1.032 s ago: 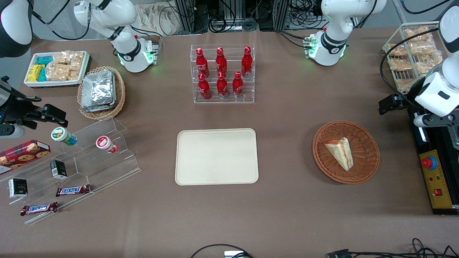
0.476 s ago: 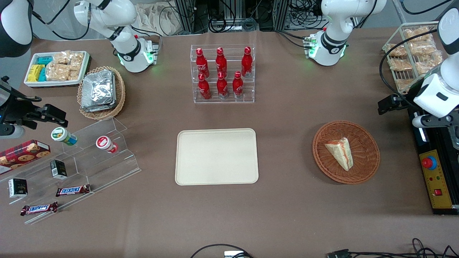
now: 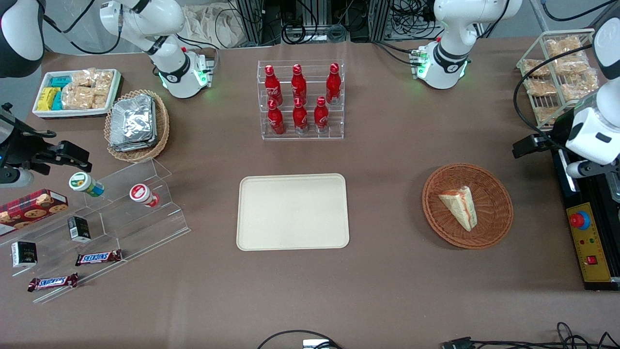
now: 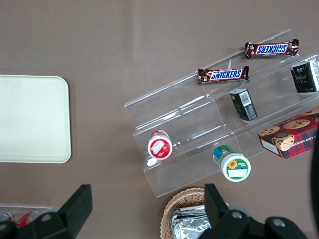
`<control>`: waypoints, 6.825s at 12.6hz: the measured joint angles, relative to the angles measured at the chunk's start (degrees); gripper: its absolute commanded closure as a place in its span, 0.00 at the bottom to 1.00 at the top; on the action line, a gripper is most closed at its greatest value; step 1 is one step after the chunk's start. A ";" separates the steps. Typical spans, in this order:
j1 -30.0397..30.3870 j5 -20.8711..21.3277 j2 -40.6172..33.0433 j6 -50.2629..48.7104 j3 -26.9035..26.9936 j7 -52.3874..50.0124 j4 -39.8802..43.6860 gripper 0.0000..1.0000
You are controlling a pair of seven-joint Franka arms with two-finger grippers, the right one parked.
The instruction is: Place sandwich from basket to tray
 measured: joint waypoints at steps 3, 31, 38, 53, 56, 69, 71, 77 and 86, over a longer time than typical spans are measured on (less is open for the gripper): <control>-0.02 -3.05 4.53 2.27 0.00 -5.31 -0.87 0.00; -0.58 -8.41 21.39 23.66 -4.01 -6.12 -7.06 0.96; -6.74 -8.19 23.19 13.28 -9.15 2.13 8.72 0.93; -24.28 -8.46 48.52 29.76 -9.79 -4.26 20.03 0.89; -24.34 -8.53 49.65 31.03 -10.81 -4.26 20.34 0.19; -16.82 -8.51 38.80 24.55 -10.28 -4.42 23.92 0.00; -12.11 -7.92 33.77 15.20 -9.93 -3.29 24.03 0.00; -2.78 -0.97 19.81 -4.05 -9.60 4.97 23.65 0.00; 1.68 2.93 6.98 -10.76 -9.48 6.55 13.32 0.00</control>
